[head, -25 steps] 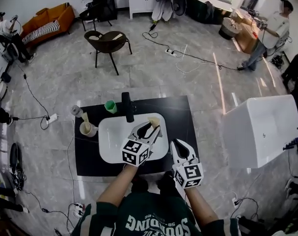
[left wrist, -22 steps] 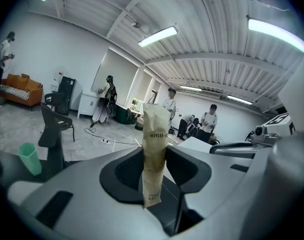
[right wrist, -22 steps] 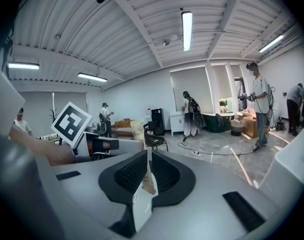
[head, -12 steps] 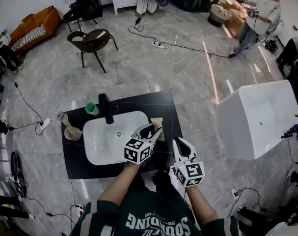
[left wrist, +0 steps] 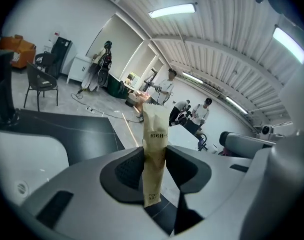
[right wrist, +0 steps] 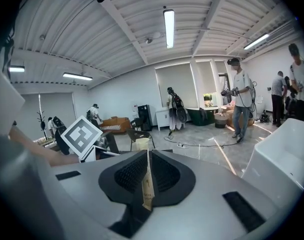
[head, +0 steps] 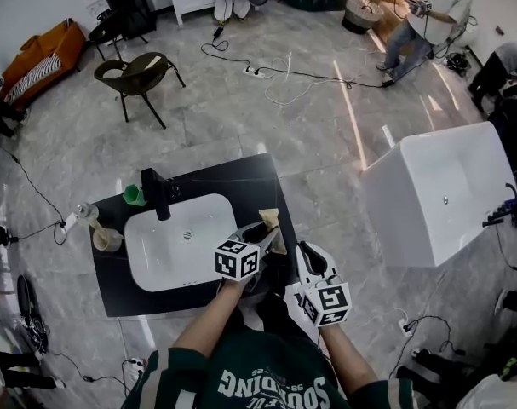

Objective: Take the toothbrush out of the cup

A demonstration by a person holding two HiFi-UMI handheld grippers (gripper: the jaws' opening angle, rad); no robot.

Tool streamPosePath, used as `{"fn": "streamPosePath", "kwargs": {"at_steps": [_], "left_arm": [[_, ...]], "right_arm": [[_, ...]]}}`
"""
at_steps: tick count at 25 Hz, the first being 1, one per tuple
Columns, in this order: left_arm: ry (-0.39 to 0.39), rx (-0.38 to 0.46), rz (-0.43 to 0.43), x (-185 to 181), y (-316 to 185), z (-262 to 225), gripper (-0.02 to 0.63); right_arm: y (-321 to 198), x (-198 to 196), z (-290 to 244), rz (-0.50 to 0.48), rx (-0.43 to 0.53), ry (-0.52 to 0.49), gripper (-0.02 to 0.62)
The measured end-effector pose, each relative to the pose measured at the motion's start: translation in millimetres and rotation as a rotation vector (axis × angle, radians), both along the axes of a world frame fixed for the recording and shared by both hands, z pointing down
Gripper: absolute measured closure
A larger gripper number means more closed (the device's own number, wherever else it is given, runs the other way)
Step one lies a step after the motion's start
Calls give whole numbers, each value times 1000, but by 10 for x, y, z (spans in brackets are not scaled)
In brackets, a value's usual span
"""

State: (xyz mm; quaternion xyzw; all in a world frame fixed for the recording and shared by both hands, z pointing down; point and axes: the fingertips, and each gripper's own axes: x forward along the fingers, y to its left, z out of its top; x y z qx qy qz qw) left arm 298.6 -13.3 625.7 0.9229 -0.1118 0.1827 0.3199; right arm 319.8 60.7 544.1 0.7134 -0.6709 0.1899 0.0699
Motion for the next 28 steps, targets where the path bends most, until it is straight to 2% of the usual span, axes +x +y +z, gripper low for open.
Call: {"fn": "streamPosePath", "kwargs": {"at_steps": [5, 11, 15, 19, 21, 25, 28], "left_arm": [[-48, -69, -17, 174, 44, 244, 460], [-108, -103, -16, 316, 62, 460, 460], [-133, -160, -40, 375, 23, 637, 460], [-177, -178, -56, 428, -35, 827, 465], [-203, -204, -76, 433, -59, 947, 469], [-208, -317, -164, 423, -79, 1162, 477], [-230, -327, -193, 433, -92, 1267, 482]], "right_arm": [[38, 177, 51, -6, -7, -10, 552], [59, 333, 91, -18, -14, -17, 552], [84, 406, 119, -21, -19, -24, 552], [130, 481, 196, -19, -32, -30, 552], [143, 518, 235, -18, -42, -34, 552], [188, 594, 314, -11, -52, -39, 552], [219, 647, 374, -7, -62, -45, 552]]}}
